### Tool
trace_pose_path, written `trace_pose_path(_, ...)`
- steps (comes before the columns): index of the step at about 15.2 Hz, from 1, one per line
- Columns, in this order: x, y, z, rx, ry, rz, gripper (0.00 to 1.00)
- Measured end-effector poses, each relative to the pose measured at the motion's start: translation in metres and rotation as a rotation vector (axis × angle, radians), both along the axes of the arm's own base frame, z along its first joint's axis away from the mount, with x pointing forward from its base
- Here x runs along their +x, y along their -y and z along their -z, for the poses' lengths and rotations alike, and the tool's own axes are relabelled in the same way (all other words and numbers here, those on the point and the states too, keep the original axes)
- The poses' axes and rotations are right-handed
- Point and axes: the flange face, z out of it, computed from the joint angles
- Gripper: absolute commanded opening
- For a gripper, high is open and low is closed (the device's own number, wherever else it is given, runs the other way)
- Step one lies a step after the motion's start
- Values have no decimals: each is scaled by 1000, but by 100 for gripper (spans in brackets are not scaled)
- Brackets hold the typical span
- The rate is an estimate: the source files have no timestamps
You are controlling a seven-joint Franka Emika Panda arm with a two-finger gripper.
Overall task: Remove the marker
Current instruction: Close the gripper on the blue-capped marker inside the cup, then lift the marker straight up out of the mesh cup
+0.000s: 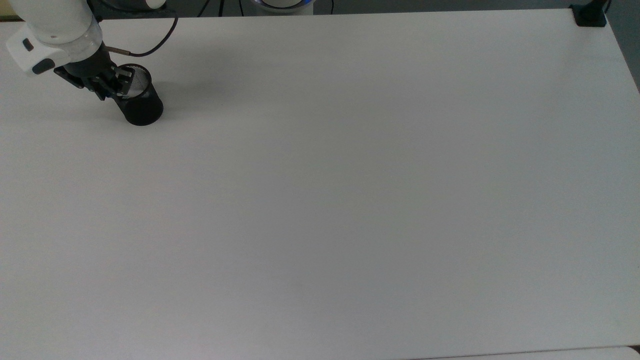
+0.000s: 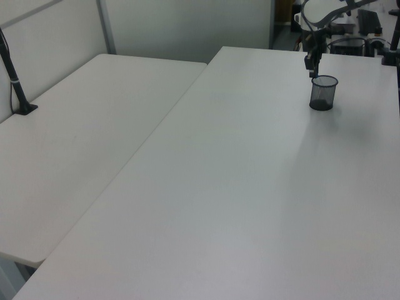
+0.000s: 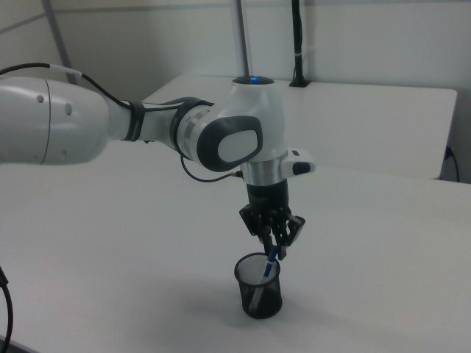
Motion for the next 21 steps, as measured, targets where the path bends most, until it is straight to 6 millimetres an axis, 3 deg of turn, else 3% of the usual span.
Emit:
trace_pose_path(12, 0, 3, -13, -5, 23, 2, 16)
trace_pose_path(18, -5, 3, -50, -8, 89, 6, 12)
trace_pose_path(21, -6, 1, -78, 5, 122, 12, 12)
